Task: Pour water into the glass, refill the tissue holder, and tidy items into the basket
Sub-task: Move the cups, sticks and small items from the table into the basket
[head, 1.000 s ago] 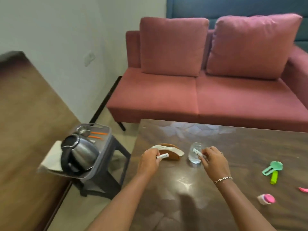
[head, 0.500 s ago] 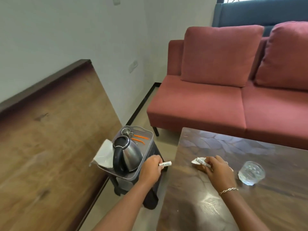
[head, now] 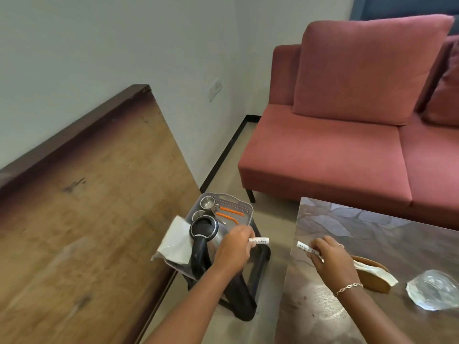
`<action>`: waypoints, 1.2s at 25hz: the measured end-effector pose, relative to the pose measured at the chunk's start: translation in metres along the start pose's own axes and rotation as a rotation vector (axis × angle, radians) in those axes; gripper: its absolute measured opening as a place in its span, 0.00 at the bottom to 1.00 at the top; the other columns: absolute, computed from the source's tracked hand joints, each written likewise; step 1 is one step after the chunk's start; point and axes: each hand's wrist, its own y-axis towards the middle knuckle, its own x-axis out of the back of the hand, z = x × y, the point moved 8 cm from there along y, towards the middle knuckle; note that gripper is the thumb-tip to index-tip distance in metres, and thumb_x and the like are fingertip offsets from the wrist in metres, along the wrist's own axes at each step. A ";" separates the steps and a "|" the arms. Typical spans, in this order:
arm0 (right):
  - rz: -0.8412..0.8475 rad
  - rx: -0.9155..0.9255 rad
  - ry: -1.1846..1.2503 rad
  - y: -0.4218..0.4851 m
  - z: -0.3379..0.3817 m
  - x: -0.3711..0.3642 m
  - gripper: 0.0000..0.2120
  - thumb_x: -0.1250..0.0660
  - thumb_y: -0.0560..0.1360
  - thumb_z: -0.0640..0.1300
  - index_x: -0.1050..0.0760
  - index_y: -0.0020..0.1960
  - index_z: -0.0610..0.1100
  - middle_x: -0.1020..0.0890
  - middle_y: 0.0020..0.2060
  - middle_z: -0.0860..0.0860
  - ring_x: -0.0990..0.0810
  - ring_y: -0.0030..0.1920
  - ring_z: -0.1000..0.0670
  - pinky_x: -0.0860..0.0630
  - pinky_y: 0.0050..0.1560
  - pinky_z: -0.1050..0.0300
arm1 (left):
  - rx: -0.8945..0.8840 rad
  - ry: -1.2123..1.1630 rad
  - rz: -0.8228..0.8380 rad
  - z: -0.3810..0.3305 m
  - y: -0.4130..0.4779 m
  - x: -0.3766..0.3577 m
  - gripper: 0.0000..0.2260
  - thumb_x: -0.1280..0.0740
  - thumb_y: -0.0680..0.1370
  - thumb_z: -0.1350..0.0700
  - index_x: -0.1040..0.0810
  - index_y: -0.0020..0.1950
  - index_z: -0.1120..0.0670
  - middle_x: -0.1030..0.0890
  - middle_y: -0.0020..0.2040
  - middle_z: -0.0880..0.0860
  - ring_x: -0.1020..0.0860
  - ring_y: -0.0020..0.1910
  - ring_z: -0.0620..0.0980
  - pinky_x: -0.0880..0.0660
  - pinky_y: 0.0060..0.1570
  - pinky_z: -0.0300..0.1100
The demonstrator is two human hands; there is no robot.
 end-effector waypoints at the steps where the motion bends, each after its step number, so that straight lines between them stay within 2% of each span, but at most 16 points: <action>1: 0.009 0.007 -0.002 0.007 0.007 -0.005 0.02 0.29 0.69 0.37 0.22 0.40 0.40 0.23 0.36 0.48 0.30 0.34 0.50 0.42 0.30 0.70 | -0.006 0.003 -0.015 0.008 0.007 0.013 0.04 0.36 0.76 0.61 0.24 0.49 0.57 0.22 0.49 0.54 0.25 0.49 0.52 0.29 0.48 0.45; 4: 0.053 0.022 -0.012 0.028 0.030 -0.022 0.01 0.30 0.70 0.38 0.21 0.42 0.41 0.22 0.38 0.46 0.31 0.34 0.51 0.42 0.30 0.69 | 0.053 -0.006 -0.056 0.047 0.034 0.053 0.05 0.35 0.74 0.63 0.23 0.48 0.59 0.21 0.47 0.55 0.24 0.47 0.53 0.28 0.47 0.46; 7: 0.111 0.015 -0.023 0.052 0.048 -0.051 0.01 0.31 0.71 0.39 0.22 0.43 0.42 0.22 0.39 0.46 0.30 0.35 0.50 0.36 0.30 0.64 | 0.123 0.027 -0.060 0.105 0.077 0.077 0.06 0.34 0.73 0.65 0.21 0.48 0.60 0.21 0.45 0.55 0.25 0.43 0.52 0.31 0.43 0.41; 10: 0.189 -0.034 -0.067 0.077 0.061 -0.088 0.05 0.34 0.73 0.43 0.23 0.48 0.43 0.22 0.44 0.48 0.25 0.42 0.48 0.27 0.40 0.57 | 0.141 0.100 0.003 0.163 0.127 0.074 0.04 0.34 0.72 0.65 0.21 0.45 0.61 0.20 0.45 0.58 0.24 0.45 0.56 0.32 0.42 0.43; 14: 0.311 -0.089 -0.110 0.116 0.082 -0.150 0.07 0.37 0.75 0.44 0.24 0.50 0.42 0.22 0.48 0.47 0.24 0.48 0.45 0.35 0.40 0.60 | 0.124 0.240 0.178 0.228 0.171 0.031 0.05 0.34 0.72 0.63 0.21 0.45 0.58 0.20 0.46 0.58 0.23 0.46 0.57 0.26 0.45 0.49; 16: 0.368 -0.119 -0.114 0.142 0.089 -0.189 0.08 0.38 0.75 0.44 0.24 0.51 0.41 0.22 0.49 0.45 0.24 0.49 0.43 0.34 0.42 0.58 | 0.114 0.253 0.239 0.257 0.187 0.008 0.06 0.34 0.71 0.60 0.22 0.46 0.54 0.21 0.46 0.56 0.22 0.48 0.57 0.25 0.46 0.49; 18: 0.414 -0.155 -0.126 0.165 0.090 -0.226 0.08 0.38 0.75 0.43 0.24 0.52 0.41 0.23 0.50 0.45 0.24 0.51 0.42 0.29 0.46 0.55 | 0.046 0.292 0.280 0.271 0.195 -0.011 0.07 0.35 0.72 0.59 0.22 0.49 0.53 0.22 0.49 0.54 0.24 0.53 0.56 0.26 0.49 0.48; 21: 0.469 -0.215 -0.144 0.190 0.081 -0.270 0.08 0.37 0.74 0.42 0.24 0.52 0.42 0.22 0.52 0.45 0.23 0.52 0.42 0.27 0.50 0.53 | -0.186 0.477 0.346 0.263 0.201 -0.036 0.09 0.36 0.75 0.57 0.22 0.55 0.52 0.21 0.54 0.50 0.30 0.60 0.51 0.34 0.55 0.45; 24: 0.523 -0.229 -0.186 0.210 0.072 -0.308 0.07 0.37 0.74 0.39 0.24 0.51 0.42 0.22 0.52 0.43 0.22 0.51 0.41 0.26 0.50 0.52 | -0.333 0.568 0.380 0.263 0.205 -0.062 0.06 0.29 0.69 0.57 0.20 0.45 0.51 0.18 0.44 0.49 0.25 0.52 0.52 0.32 0.51 0.45; 25: 0.544 -0.222 -0.199 0.215 0.071 -0.319 0.08 0.38 0.73 0.38 0.23 0.51 0.41 0.22 0.52 0.43 0.22 0.51 0.41 0.25 0.50 0.52 | -0.363 0.577 0.425 0.265 0.204 -0.073 0.06 0.30 0.69 0.60 0.20 0.44 0.53 0.18 0.44 0.51 0.25 0.51 0.53 0.32 0.51 0.46; 27: 0.579 -0.199 -0.211 0.225 0.071 -0.341 0.09 0.39 0.73 0.36 0.23 0.51 0.39 0.22 0.51 0.41 0.22 0.51 0.40 0.26 0.49 0.52 | -0.409 0.598 0.465 0.267 0.205 -0.091 0.08 0.36 0.72 0.64 0.22 0.49 0.56 0.19 0.49 0.54 0.28 0.55 0.56 0.35 0.55 0.48; 30: 0.613 -0.157 -0.228 0.239 0.074 -0.366 0.10 0.40 0.73 0.37 0.24 0.53 0.40 0.22 0.51 0.41 0.22 0.52 0.40 0.26 0.50 0.51 | -0.434 0.613 0.467 0.264 0.208 -0.103 0.10 0.39 0.74 0.63 0.23 0.53 0.57 0.20 0.52 0.55 0.30 0.57 0.55 0.38 0.57 0.48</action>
